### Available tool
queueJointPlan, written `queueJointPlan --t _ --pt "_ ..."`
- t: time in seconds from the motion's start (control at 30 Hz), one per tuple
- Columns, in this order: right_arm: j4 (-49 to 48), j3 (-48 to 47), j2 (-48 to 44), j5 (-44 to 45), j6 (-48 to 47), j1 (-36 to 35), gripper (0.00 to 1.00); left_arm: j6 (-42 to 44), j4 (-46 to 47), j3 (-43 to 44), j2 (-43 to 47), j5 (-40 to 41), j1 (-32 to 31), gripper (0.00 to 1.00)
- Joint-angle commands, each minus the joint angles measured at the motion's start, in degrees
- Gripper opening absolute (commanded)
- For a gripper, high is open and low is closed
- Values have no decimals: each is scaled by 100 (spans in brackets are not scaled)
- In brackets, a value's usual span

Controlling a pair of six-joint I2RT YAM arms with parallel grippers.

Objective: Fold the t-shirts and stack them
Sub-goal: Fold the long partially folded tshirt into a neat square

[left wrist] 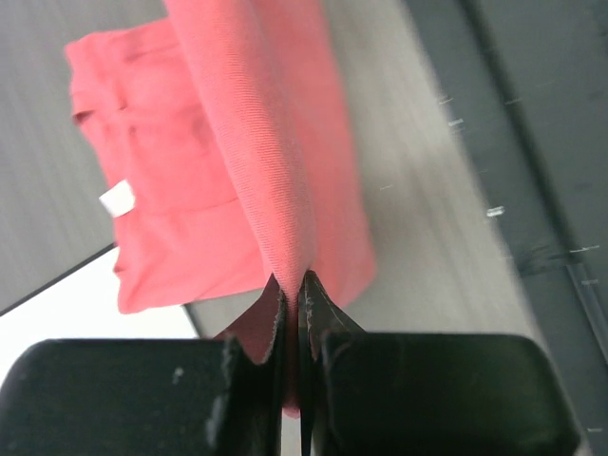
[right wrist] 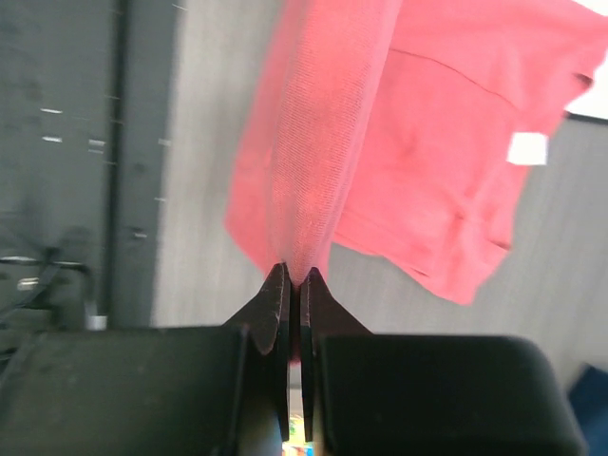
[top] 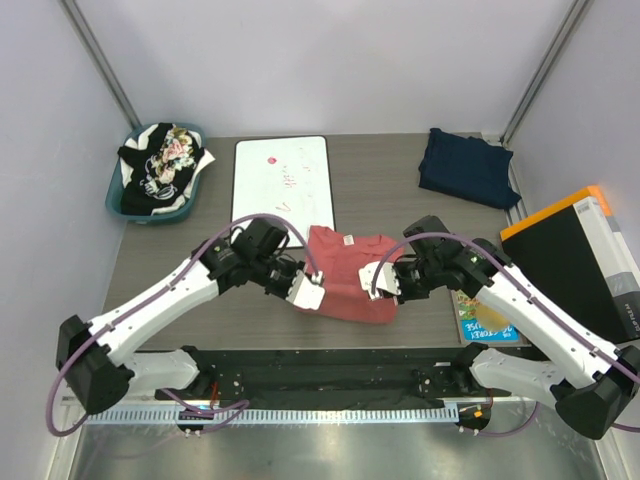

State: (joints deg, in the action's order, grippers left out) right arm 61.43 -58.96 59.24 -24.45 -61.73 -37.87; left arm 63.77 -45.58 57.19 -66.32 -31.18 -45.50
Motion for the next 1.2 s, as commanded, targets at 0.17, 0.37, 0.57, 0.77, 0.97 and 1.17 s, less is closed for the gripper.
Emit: queueJointPlan --t 0.17,0.37,0.57,0.77,0.97,1.17 --pt "-1080 16 227 1090 -119 130 1 961 410 1075 -1048 -195 813 0" --pt "-1852 262 439 1407 -172 368 1 1296 339 1391 -1541 -433 1121 0" --pt "-4433 1069 615 3285 469 464 14 728 1425 1164 -1893 -373 1341 21" --pt "-6591 1844 887 4712 495 464 56 -567 5821 -181 -1919 937 1394 71" --pt "-6468 1739 1098 4765 959 508 82 -901 5736 -111 -1753 1149 1421 70" --pt "-4063 422 1755 1410 3963 2000 91 -273 4371 -129 -1506 851 1333 81"
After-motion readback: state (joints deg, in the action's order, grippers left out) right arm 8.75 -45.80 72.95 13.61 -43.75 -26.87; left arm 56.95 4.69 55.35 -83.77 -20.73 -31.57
